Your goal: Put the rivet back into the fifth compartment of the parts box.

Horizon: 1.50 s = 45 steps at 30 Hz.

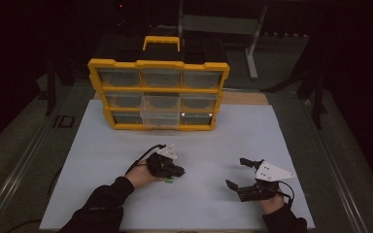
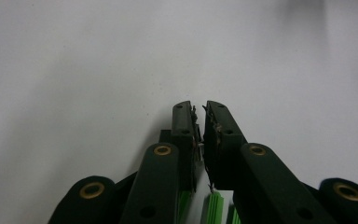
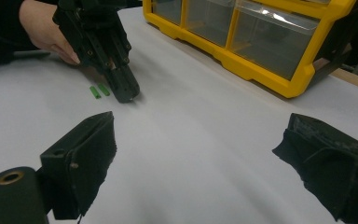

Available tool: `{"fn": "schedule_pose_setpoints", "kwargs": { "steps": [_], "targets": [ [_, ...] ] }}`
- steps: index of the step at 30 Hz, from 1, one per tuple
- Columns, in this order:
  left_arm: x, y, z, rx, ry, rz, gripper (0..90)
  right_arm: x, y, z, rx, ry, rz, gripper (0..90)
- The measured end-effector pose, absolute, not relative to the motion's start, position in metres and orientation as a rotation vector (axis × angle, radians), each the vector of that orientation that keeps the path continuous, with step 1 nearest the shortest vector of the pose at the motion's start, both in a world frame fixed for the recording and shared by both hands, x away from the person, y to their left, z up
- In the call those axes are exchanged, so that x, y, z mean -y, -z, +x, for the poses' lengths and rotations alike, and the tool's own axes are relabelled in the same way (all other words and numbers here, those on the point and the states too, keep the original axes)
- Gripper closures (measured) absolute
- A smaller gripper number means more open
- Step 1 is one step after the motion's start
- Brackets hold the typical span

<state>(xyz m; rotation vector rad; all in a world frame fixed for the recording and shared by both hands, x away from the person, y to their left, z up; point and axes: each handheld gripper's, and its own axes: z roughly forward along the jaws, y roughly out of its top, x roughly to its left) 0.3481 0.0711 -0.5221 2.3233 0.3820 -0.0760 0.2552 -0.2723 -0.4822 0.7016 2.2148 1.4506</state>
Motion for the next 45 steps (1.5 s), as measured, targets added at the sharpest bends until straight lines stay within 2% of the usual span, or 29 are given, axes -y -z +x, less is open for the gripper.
{"fn": "schedule_pose_setpoints", "kwargs": {
  "steps": [7,45],
  "targets": [
    [-0.073,0.516,0.348,-0.373,0.095,2.301,82.1,0.273,0.482,0.255,-2.215,-1.452,0.701,9.4],
    [-0.114,0.362,0.346,-0.170,-0.078,2.186,82.2,0.273,0.482,0.256,-2.214,-1.452,0.703,9.4]
  ]
}}
